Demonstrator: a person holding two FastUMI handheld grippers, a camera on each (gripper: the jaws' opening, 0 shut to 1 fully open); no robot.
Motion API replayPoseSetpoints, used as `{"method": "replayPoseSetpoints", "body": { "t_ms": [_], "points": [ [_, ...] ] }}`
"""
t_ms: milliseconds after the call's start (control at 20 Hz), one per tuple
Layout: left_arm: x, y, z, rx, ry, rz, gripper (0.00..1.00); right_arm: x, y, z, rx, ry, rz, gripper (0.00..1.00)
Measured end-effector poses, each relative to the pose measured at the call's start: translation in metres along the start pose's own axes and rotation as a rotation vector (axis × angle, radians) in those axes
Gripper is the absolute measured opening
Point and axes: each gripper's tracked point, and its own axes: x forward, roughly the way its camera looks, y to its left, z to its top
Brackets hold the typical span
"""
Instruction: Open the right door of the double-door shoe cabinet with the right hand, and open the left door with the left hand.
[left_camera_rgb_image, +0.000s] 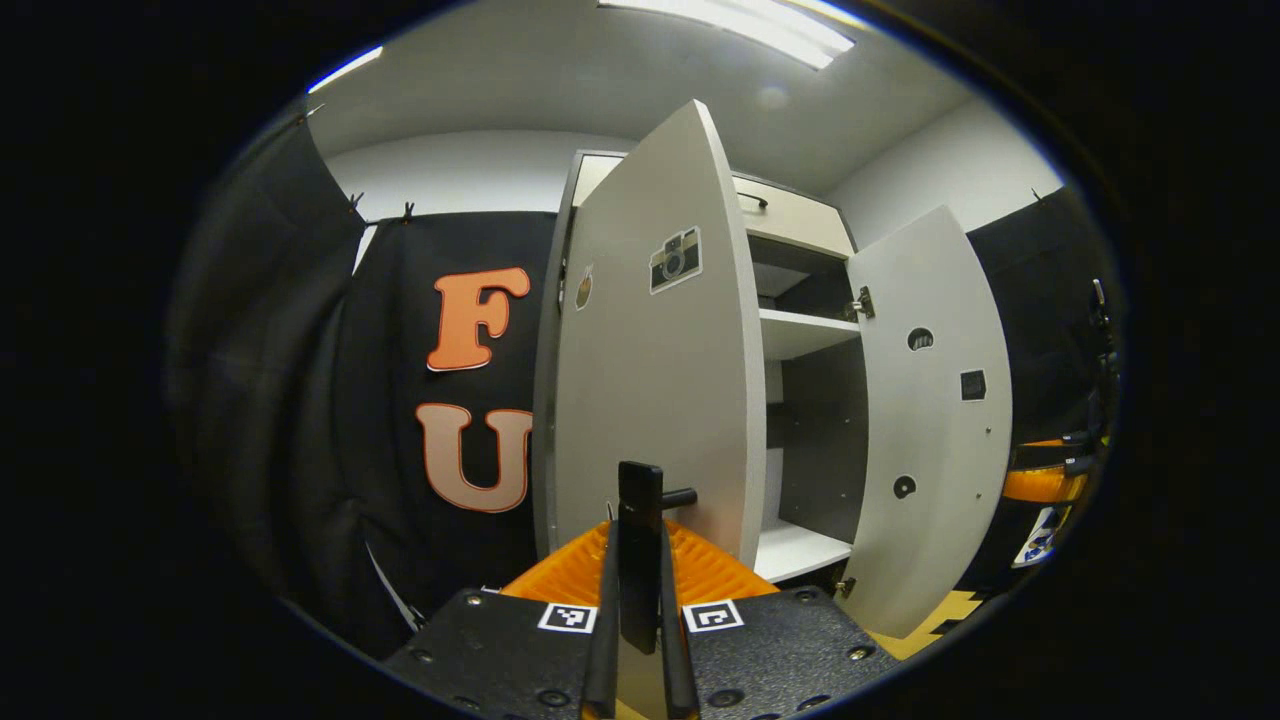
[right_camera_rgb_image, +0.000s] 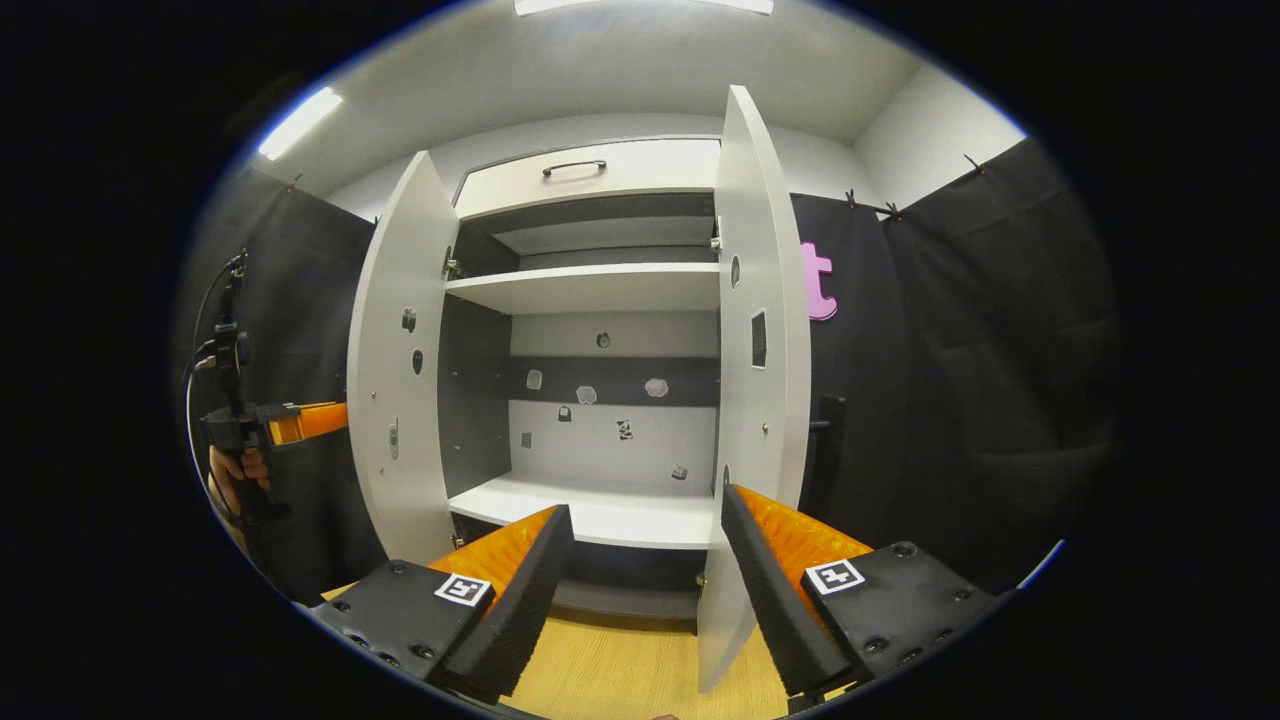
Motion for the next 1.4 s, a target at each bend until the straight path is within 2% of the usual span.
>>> {"method": "replayPoseSetpoints", "body": {
  "t_ms": [250,300,350,400,500,550,600,750,850,900,1000,1150,1350,1400],
  "points": [
    [-0.007,0.026,-0.001,-0.014,-0.005,0.072,0.18,0.004,0.005,-0.002,0.013,0.0,0.021,0.99],
    [-0.009,0.031,-0.005,-0.018,0.01,0.088,0.17,0.006,0.006,-0.003,0.015,0.001,0.026,0.93],
    [-0.009,0.04,-0.005,-0.002,0.004,0.103,0.14,0.007,0.007,-0.004,0.016,0.001,0.029,0.99],
    [-0.008,0.048,-0.005,0.023,-0.003,0.12,0.1,0.008,0.007,-0.005,0.017,0.004,0.031,0.99],
    [-0.01,0.065,-0.004,0.069,-0.01,0.153,0.1,0.009,0.01,-0.006,0.018,0.009,0.036,0.99],
    [-0.011,0.073,-0.003,0.076,-0.015,0.156,0.09,0.009,0.012,-0.005,0.017,0.009,0.04,0.93],
    [-0.012,0.079,-0.002,0.078,-0.021,0.152,0.06,0.008,0.014,-0.005,0.015,0.008,0.043,0.99],
    [-0.016,0.081,-0.002,0.035,-0.031,0.079,0.06,0.01,0.014,-0.004,0.013,0.008,0.04,0.99],
    [-0.015,0.086,-0.005,0.018,-0.027,0.061,0.06,0.009,0.016,-0.003,0.018,0.007,0.037,0.99],
    [-0.014,0.089,-0.008,0.02,-0.014,0.064,0.07,0.008,0.016,-0.003,0.019,0.007,0.034,0.92],
    [-0.018,0.087,-0.01,0.024,-0.001,0.068,0.12,0.005,0.015,-0.001,0.017,0.005,0.028,0.93],
    [-0.035,0.085,-0.007,0.038,-0.008,0.092,0.11,0.0,0.014,-0.001,0.014,0.004,0.021,0.92],
    [-0.07,0.08,0.017,0.008,-0.041,0.149,0.1,-0.004,0.015,0.001,0.016,-0.003,0.037,0.92],
    [-0.075,0.075,0.026,0.002,-0.054,0.158,0.08,-0.003,0.015,0.002,0.013,-0.004,0.038,0.99]
  ]
}}
